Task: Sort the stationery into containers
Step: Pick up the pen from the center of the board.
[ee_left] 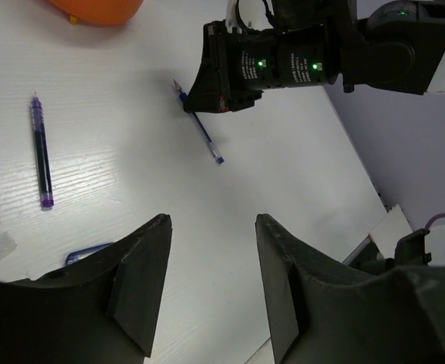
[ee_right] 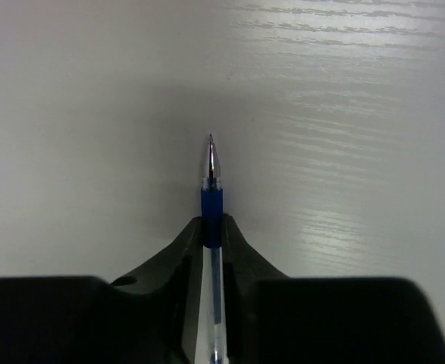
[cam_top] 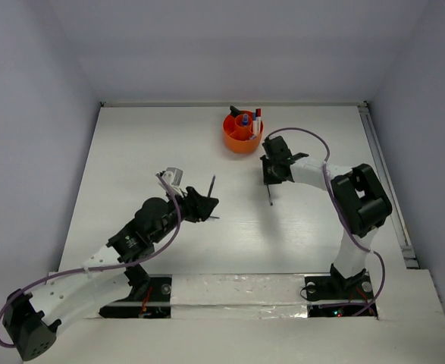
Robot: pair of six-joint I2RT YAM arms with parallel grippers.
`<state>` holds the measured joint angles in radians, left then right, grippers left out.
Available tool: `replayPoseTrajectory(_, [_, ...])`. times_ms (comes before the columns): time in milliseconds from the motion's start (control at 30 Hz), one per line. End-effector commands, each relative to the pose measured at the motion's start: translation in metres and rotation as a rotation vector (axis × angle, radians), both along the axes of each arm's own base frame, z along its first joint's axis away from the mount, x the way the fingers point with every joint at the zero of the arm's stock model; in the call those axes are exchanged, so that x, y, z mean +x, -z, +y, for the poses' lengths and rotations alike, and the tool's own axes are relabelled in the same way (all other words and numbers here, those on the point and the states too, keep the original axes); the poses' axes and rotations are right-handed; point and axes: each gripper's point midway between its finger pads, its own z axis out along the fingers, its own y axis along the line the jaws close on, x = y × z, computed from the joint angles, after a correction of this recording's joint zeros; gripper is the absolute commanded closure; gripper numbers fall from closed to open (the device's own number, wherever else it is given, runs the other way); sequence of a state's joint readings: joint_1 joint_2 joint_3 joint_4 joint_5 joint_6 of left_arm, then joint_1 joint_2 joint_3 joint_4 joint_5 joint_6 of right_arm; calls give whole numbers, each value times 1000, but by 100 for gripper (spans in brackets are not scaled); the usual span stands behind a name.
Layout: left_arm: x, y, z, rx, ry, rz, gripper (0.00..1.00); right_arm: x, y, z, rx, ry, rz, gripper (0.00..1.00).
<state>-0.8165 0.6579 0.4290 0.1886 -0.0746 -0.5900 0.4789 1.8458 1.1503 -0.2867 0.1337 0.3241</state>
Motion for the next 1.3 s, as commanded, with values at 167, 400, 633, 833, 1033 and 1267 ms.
replayPoseTrajectory(167, [-3, -3, -15, -29, 71, -6, 72, 15, -29, -12, -49, 36, -95, 100])
replayPoseTrajectory(400, [-5, -14, -34, -77, 147, -16, 71, -5, -140, 46, 371, -124, -300, 100])
replayPoseTrajectory(633, [6, -16, -40, -79, 125, -17, 51, -63, -216, 129, 772, -286, -379, 100])
replayPoseTrajectory(833, [11, -18, -33, -90, 75, -23, 51, -87, -235, 155, 903, -322, -394, 100])
replayPoseTrajectory(1033, [18, -15, -27, -84, 25, -24, 51, -94, -233, 159, 937, -316, -386, 100])
replayPoseTrajectory(1267, [19, -11, -35, -106, 43, -22, 55, -99, -232, 161, 983, -315, -393, 100])
